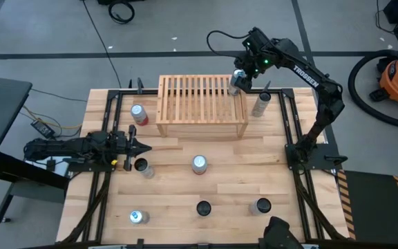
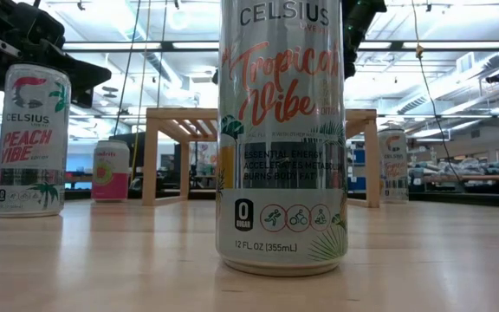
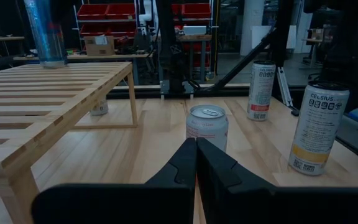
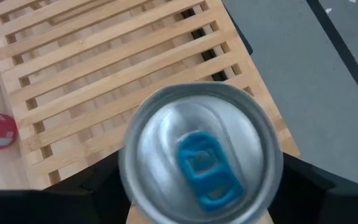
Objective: Place canned beverage on shelf
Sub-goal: Put the top blue soda can on the shelf, then put the left white pink soda can on the shelf
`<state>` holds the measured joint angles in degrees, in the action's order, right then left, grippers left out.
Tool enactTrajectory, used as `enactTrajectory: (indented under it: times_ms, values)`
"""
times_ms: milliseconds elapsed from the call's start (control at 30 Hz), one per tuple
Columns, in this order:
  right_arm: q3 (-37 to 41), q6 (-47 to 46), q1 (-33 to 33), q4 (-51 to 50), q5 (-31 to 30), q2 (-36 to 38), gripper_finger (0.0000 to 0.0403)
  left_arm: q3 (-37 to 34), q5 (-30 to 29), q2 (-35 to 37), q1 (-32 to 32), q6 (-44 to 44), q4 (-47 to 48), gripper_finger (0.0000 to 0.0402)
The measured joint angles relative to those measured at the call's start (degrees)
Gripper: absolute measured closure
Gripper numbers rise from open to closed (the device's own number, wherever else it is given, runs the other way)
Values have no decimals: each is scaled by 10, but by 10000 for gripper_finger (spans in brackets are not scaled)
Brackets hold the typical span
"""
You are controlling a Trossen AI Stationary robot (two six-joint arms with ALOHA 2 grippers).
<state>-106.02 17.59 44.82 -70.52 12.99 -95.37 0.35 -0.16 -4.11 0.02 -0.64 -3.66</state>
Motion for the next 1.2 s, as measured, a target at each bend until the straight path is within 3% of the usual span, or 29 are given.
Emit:
enactTrajectory:
  times_ms: [1200]
  values:
    - [0,0,0,21,-30,54,86,0,0,0,0,0,0,384]
